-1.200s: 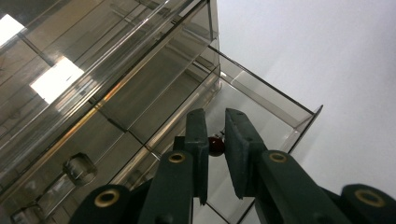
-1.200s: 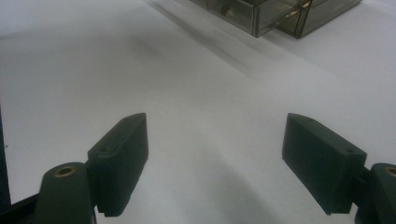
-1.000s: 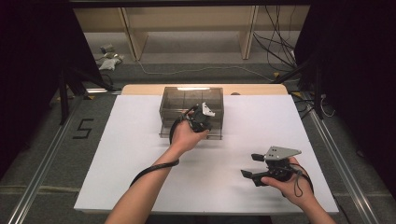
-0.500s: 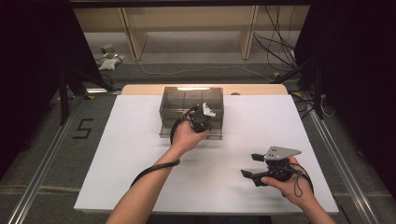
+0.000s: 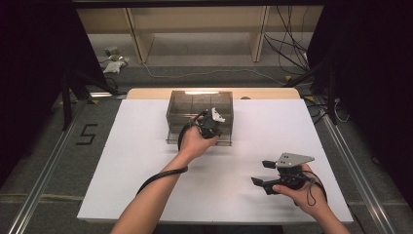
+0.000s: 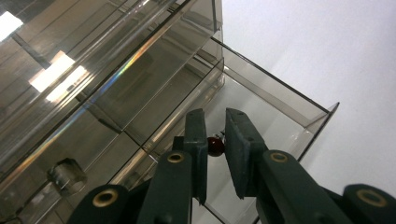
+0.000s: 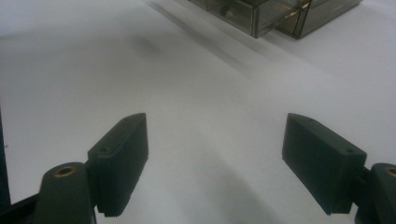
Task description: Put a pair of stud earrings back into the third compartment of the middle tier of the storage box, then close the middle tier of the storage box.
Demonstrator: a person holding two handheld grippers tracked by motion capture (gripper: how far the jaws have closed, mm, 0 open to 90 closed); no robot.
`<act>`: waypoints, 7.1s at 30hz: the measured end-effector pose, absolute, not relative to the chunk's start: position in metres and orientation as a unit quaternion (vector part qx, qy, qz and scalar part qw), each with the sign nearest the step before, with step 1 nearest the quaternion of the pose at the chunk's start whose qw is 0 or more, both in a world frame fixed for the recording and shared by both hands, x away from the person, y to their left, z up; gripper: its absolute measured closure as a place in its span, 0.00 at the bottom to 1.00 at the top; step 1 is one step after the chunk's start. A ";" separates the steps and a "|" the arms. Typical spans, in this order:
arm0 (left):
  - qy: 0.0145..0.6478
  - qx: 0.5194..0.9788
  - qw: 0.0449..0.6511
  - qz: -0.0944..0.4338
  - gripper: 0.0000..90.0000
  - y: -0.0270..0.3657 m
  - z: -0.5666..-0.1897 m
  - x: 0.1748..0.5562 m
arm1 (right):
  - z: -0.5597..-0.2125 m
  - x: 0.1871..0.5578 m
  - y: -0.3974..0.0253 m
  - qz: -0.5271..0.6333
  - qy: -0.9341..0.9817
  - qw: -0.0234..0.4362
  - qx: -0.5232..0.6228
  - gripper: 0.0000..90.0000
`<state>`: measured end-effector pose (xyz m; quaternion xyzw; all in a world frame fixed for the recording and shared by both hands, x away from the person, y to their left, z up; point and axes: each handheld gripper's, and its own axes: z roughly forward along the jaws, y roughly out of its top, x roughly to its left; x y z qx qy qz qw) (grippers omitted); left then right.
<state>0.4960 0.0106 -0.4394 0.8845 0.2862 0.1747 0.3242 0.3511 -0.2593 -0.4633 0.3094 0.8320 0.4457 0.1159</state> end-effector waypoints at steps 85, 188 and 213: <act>0.336 0.823 0.429 0.163 0.00 0.111 -0.429 0.398 | -0.463 0.352 -0.259 0.444 0.832 0.119 0.310 0.26; 0.389 0.795 0.398 0.243 1.00 0.100 -0.470 0.447 | -0.463 0.350 -0.262 0.442 0.831 0.124 0.314 0.26; 0.396 0.797 0.386 0.242 1.00 0.097 -0.469 0.461 | -0.463 0.350 -0.262 0.442 0.832 0.122 0.313 0.26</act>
